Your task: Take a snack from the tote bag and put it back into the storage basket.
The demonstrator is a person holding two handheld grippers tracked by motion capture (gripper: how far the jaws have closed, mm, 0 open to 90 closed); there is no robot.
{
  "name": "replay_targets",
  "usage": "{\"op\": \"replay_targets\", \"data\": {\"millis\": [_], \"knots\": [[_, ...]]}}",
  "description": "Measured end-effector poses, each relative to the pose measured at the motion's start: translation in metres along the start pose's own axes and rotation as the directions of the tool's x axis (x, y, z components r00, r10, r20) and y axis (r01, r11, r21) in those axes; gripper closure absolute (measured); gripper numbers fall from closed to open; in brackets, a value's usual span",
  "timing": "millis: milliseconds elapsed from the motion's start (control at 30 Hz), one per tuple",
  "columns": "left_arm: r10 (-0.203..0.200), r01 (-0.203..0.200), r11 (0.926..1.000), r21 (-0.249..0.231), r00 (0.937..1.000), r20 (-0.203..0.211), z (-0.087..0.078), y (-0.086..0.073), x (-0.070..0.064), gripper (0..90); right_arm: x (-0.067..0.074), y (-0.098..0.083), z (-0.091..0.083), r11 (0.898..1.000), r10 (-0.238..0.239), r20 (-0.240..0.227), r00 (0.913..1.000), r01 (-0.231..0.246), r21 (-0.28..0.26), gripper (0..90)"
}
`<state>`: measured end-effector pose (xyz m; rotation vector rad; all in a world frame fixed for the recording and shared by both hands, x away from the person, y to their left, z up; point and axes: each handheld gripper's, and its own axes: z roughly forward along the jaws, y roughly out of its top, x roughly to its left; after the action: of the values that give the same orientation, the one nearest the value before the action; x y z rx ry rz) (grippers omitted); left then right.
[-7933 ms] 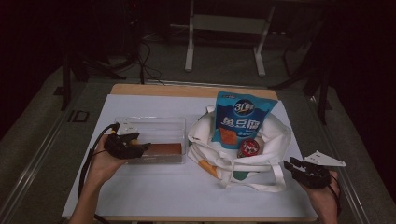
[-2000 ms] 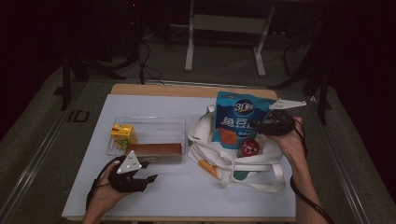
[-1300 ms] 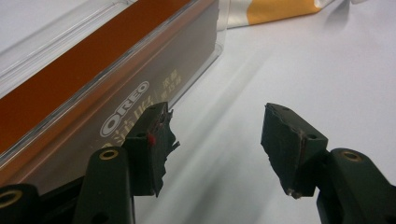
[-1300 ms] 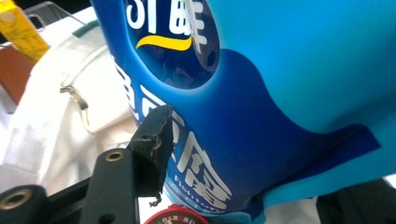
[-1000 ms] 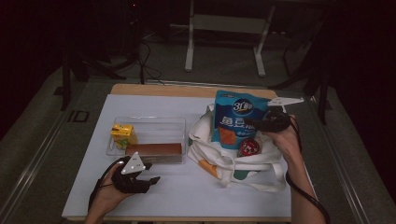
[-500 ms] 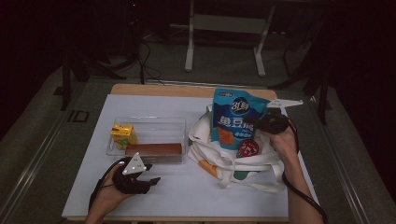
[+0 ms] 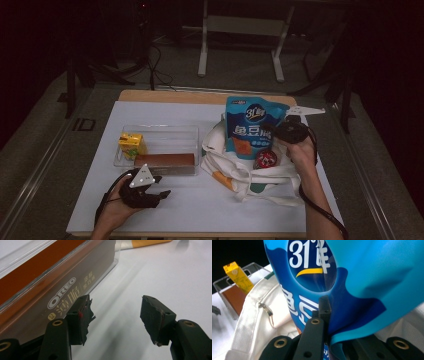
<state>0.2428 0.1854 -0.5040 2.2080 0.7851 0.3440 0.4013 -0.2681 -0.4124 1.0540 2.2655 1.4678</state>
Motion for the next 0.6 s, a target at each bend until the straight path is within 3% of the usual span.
{"op": "replay_targets", "data": {"millis": [267, 600], "knots": [[0.002, -0.002, 1.0000, 0.005, 1.0000, 0.003, 0.001, -0.001, -0.001, 41.6, -0.001, -0.002, -0.002, 0.996, 0.066, -0.031, 0.9974, -0.067, -0.052, 90.0], [0.002, -0.002, 1.0000, 0.007, 1.0000, 0.004, 0.002, -0.002, -0.001, 41.6, 0.001, 0.007, -0.012, 0.990, 0.085, -0.055, 0.9949, -0.091, -0.112, 90.0]]}}
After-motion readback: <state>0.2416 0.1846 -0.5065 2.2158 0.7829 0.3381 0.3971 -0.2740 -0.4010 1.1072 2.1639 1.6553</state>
